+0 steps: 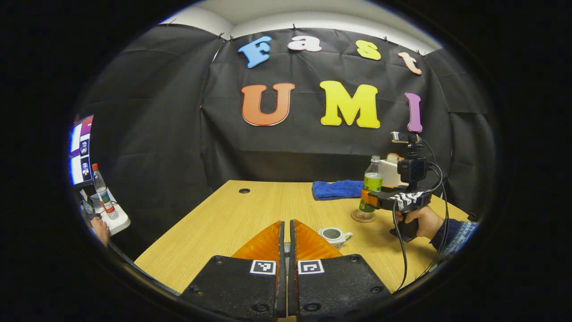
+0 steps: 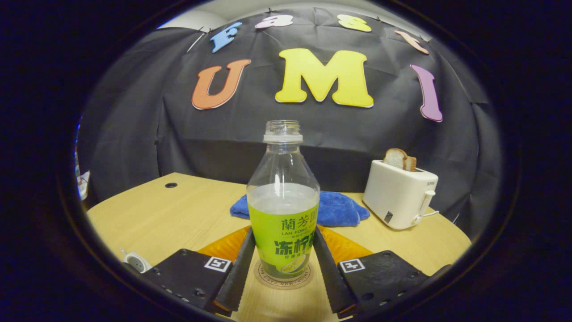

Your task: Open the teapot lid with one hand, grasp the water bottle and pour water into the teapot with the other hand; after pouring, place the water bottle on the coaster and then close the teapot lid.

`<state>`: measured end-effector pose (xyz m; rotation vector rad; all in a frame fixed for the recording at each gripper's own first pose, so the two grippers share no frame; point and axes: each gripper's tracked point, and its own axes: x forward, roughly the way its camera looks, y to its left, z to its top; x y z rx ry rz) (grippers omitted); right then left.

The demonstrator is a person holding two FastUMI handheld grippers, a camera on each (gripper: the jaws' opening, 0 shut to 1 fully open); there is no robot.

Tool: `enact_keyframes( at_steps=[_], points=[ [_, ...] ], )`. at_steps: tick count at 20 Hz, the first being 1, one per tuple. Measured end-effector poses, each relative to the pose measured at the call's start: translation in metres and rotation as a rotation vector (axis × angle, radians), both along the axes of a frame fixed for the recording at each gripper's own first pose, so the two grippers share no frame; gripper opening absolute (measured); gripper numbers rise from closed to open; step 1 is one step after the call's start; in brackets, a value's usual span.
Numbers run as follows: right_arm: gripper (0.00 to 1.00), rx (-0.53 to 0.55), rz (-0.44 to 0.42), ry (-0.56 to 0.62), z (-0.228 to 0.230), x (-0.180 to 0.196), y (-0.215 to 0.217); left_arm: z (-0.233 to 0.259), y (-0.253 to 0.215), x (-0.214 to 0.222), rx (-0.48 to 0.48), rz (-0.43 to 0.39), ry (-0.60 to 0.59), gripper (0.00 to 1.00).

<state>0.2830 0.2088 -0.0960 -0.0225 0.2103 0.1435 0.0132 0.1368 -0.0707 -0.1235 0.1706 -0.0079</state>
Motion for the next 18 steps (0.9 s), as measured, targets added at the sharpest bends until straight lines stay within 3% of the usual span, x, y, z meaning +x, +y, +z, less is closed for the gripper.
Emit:
enact_keyframes(
  at_steps=[10,14,18],
  points=[
    [0.77,0.004,-0.023,-0.001,-0.005,0.003,-0.001,0.0,0.006,0.0,0.002,0.018,0.002,0.04],
    [0.89,0.049,-0.043,0.018,-0.001,-0.012,-0.016,0.004,0.005,-0.003,0.011,0.021,-0.007,0.04],
    [0.89,0.068,-0.064,0.008,0.015,-0.041,-0.038,0.013,0.0,-0.005,0.005,0.009,-0.031,0.04]
  ],
)
